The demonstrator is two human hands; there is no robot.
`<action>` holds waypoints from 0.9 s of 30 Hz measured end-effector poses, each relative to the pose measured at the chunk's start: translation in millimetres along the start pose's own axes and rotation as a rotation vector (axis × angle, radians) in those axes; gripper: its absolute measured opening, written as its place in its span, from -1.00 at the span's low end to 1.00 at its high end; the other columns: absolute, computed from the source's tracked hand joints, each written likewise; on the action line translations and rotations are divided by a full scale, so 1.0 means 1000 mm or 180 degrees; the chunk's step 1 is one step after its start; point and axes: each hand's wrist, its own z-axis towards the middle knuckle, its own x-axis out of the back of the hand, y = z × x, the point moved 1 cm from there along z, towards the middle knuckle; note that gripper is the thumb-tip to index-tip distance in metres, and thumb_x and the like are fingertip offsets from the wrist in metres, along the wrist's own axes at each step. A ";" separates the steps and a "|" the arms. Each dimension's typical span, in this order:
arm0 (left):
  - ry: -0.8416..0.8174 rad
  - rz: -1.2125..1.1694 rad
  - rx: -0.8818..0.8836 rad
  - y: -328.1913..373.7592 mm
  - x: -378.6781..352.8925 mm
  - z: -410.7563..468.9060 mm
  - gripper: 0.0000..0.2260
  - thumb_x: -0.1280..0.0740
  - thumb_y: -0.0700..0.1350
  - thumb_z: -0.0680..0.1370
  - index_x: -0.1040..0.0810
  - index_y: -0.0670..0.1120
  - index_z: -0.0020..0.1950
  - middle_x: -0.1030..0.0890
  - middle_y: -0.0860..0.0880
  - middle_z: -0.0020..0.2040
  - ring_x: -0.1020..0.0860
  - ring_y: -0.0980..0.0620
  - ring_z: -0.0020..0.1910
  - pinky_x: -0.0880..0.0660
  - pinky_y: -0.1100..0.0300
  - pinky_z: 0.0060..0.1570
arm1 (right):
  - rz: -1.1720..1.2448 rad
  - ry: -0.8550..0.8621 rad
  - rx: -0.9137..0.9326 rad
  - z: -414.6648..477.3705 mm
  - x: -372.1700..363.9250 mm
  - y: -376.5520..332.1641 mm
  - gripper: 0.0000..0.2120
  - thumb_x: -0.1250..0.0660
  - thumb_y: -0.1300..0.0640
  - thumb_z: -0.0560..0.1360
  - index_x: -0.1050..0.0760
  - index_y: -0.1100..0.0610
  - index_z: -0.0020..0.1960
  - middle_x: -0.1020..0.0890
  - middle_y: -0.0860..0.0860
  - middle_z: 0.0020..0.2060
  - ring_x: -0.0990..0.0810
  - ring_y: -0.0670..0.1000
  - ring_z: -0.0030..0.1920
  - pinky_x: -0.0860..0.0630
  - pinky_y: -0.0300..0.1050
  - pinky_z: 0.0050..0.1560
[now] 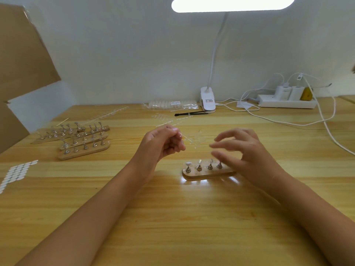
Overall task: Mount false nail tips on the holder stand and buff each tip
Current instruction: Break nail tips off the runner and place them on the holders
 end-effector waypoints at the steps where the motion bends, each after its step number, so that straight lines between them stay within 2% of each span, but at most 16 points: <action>1: 0.0040 0.0036 -0.0014 0.000 -0.001 0.000 -0.82 -0.26 -0.05 0.55 -0.57 -0.02 -0.22 -0.62 0.00 -0.32 -0.56 0.09 -0.28 -0.53 0.20 -0.10 | 0.0135 0.0203 -0.0090 0.001 0.003 -0.001 -0.61 -0.21 -0.25 0.41 -0.64 -0.07 0.06 -0.55 -0.20 0.04 -0.33 -0.13 0.20 -0.21 -0.51 0.14; 4: 0.0214 0.0350 -0.0213 0.001 -0.003 -0.003 -0.75 -0.25 -0.15 0.64 -0.60 -0.03 -0.21 -0.62 0.02 -0.33 -0.57 0.12 -0.28 -0.52 0.19 -0.08 | 0.0579 0.0613 -0.0315 0.005 0.010 -0.006 -0.74 -0.21 -0.23 0.44 -0.60 -0.19 -0.01 -0.57 -0.25 0.00 -0.42 -0.08 0.18 -0.30 -0.35 0.17; 6: 0.0313 0.0631 -0.0473 0.003 -0.007 -0.005 -0.77 -0.25 -0.21 0.63 -0.59 -0.09 -0.20 -0.61 0.04 -0.36 -0.56 0.15 -0.32 -0.51 0.30 -0.18 | 0.0841 0.0631 -0.0347 0.004 0.010 -0.009 -0.75 -0.24 -0.23 0.43 -0.61 -0.20 -0.02 -0.58 -0.24 -0.01 -0.47 -0.07 0.19 -0.42 -0.17 0.20; 8: 0.0404 0.0836 -0.0701 0.005 -0.010 -0.009 -0.80 -0.30 -0.19 0.61 -0.59 -0.10 -0.20 -0.59 0.04 -0.39 -0.56 0.13 -0.34 -0.51 0.30 -0.23 | 0.1008 0.0527 -0.0376 0.002 0.008 -0.013 -0.72 -0.28 -0.23 0.41 -0.64 -0.14 -0.02 -0.59 -0.22 0.00 -0.49 -0.03 0.19 -0.48 -0.03 0.20; 9: 0.0450 0.0938 -0.0781 0.005 -0.012 -0.010 -0.82 -0.31 -0.15 0.58 -0.60 -0.08 -0.21 -0.59 0.03 -0.39 -0.56 0.10 -0.34 -0.53 0.22 -0.24 | 0.1048 0.0489 -0.0383 0.002 0.006 -0.015 -0.71 -0.29 -0.24 0.39 -0.64 -0.13 -0.03 -0.58 -0.21 0.01 -0.49 -0.04 0.20 -0.48 -0.11 0.20; 11: 0.0513 0.1115 -0.0881 0.007 -0.014 -0.014 -0.84 -0.33 -0.05 0.53 -0.60 -0.01 -0.23 -0.60 0.02 -0.40 -0.54 -0.02 -0.35 -0.53 -0.02 -0.21 | 0.1051 0.0473 -0.0359 0.001 0.003 -0.019 -0.72 -0.31 -0.25 0.35 -0.63 -0.15 -0.05 -0.56 -0.22 0.03 -0.46 -0.11 0.22 -0.42 -0.40 0.10; 13: 0.0533 0.1211 -0.0927 0.009 -0.016 -0.016 -0.84 -0.31 0.02 0.50 -0.59 0.01 -0.24 -0.59 0.02 -0.40 -0.55 -0.01 -0.35 -0.53 -0.07 -0.18 | 0.1017 0.0479 -0.0339 0.001 0.000 -0.021 -0.75 -0.34 -0.24 0.33 -0.62 -0.16 -0.09 -0.53 -0.24 0.04 -0.45 -0.14 0.23 -0.36 -0.50 0.06; 15: 0.0540 0.1270 -0.0912 0.010 -0.018 -0.018 -0.84 -0.32 0.01 0.51 -0.58 0.02 -0.25 -0.58 0.04 -0.41 -0.55 0.11 -0.36 -0.54 -0.03 -0.17 | 0.1001 0.0507 -0.0296 0.001 -0.002 -0.023 -0.78 -0.35 -0.24 0.32 -0.60 -0.16 -0.13 -0.51 -0.25 0.06 -0.44 -0.15 0.23 -0.35 -0.53 0.04; 18: 0.0510 0.1300 -0.0864 0.009 -0.021 -0.017 -0.84 -0.31 -0.07 0.54 -0.57 -0.04 -0.23 -0.57 0.06 -0.42 -0.55 0.15 -0.37 -0.55 0.07 -0.17 | 0.0897 0.0643 -0.0191 0.000 -0.004 -0.023 -0.81 -0.36 -0.22 0.33 -0.57 -0.16 -0.15 -0.47 -0.26 0.10 -0.40 -0.12 0.26 -0.30 -0.57 0.05; 22: 0.0402 0.1150 -0.0715 0.006 -0.022 -0.015 -0.80 -0.31 -0.20 0.61 -0.56 -0.23 -0.19 -0.58 0.10 -0.42 -0.55 0.16 -0.38 -0.51 0.29 -0.21 | 0.0437 0.0934 0.0130 -0.002 -0.004 -0.021 -0.89 -0.45 -0.02 0.38 -0.56 -0.04 -0.15 -0.44 -0.17 0.13 -0.37 -0.07 0.22 -0.25 -0.56 0.10; 24: 0.0383 0.1089 -0.0604 0.007 -0.022 -0.015 -0.80 -0.30 -0.22 0.62 -0.56 -0.27 -0.18 -0.58 0.09 -0.44 -0.55 0.17 -0.39 -0.49 0.35 -0.21 | 0.0064 0.1029 0.0357 -0.004 -0.005 -0.021 -0.88 -0.44 0.04 0.41 -0.56 0.07 -0.16 -0.42 -0.12 0.13 -0.34 -0.07 0.16 -0.27 -0.47 0.16; 25: 0.0365 0.1052 -0.0545 0.007 -0.023 -0.015 -0.79 -0.30 -0.21 0.62 -0.57 -0.26 -0.18 -0.58 0.08 -0.44 -0.55 0.17 -0.39 -0.48 0.36 -0.22 | -0.0113 0.1033 0.0464 -0.004 -0.006 -0.021 -0.87 -0.43 0.05 0.42 -0.55 0.10 -0.17 -0.40 -0.11 0.13 -0.31 -0.09 0.16 -0.32 -0.36 0.19; 27: 0.0313 0.0960 -0.0412 0.008 -0.025 -0.015 -0.78 -0.30 -0.20 0.62 -0.59 -0.19 -0.21 -0.58 0.05 -0.44 -0.54 0.18 -0.40 -0.47 0.39 -0.26 | -0.0390 0.0975 0.0680 -0.005 -0.007 -0.021 -0.86 -0.42 0.07 0.43 -0.56 0.15 -0.17 -0.42 -0.07 0.13 -0.28 -0.11 0.15 -0.48 -0.04 0.11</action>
